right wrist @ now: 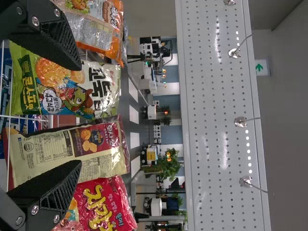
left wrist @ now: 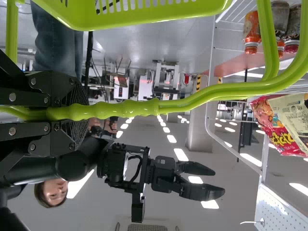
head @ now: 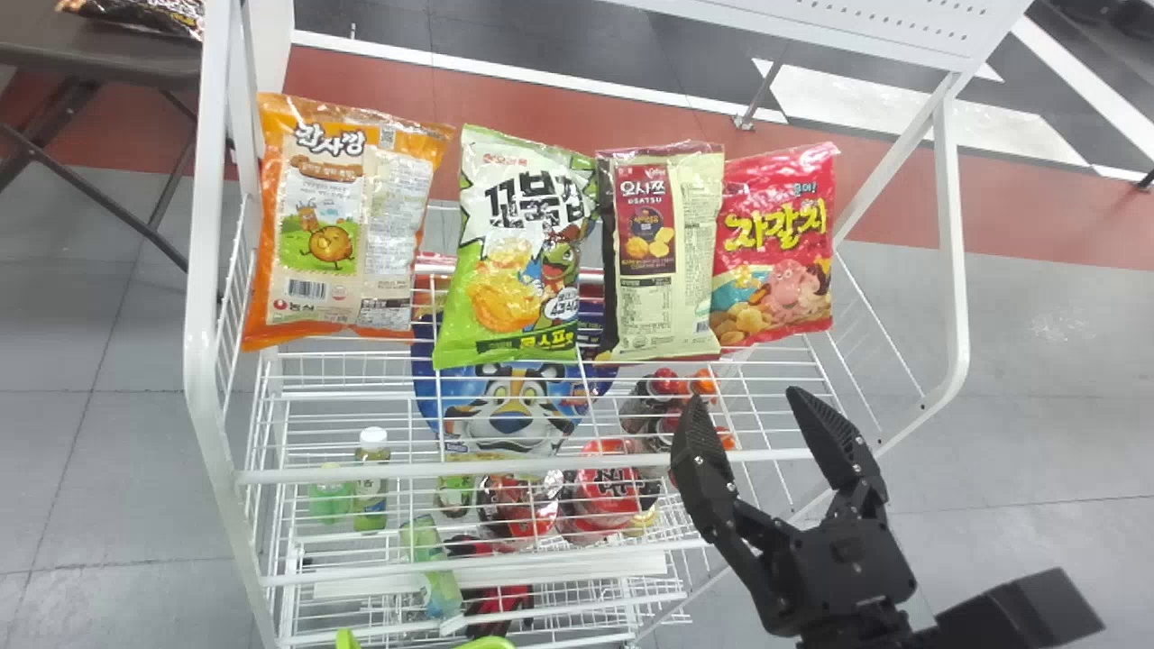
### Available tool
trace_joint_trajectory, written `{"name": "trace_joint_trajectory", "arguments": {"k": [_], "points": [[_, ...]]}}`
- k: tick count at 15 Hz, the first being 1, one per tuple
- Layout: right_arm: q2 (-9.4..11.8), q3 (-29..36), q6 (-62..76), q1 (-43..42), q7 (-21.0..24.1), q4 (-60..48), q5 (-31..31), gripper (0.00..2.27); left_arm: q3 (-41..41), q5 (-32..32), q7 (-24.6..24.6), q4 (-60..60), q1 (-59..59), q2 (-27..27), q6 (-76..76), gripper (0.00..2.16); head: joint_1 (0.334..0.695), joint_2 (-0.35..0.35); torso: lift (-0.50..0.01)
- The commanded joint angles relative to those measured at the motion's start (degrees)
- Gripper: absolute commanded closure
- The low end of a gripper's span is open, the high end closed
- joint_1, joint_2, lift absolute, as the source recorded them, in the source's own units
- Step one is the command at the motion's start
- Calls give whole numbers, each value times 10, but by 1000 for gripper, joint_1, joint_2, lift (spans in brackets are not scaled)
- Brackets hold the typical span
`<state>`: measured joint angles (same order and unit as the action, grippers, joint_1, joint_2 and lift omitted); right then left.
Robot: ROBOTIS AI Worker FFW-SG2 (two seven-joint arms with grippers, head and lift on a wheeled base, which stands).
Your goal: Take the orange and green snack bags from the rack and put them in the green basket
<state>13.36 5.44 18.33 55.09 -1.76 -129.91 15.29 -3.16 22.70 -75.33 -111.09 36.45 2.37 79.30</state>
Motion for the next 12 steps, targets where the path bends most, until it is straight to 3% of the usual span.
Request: {"name": "trace_joint_trajectory", "arguments": {"k": [1,8,12], "points": [[0,-1,-2,0,0,0,0,124,0,0,-1,-1,0,0,-1,2148,695,-350,0],[-1,-6,-11,-6,0,3,-1,124,3,-1,-2,-1,0,0,-1,2148,695,-350,0],[-16,-54,-51,-55,0,11,-37,124,14,-11,1,-2,0,0,-1,2148,695,-350,0]]}}
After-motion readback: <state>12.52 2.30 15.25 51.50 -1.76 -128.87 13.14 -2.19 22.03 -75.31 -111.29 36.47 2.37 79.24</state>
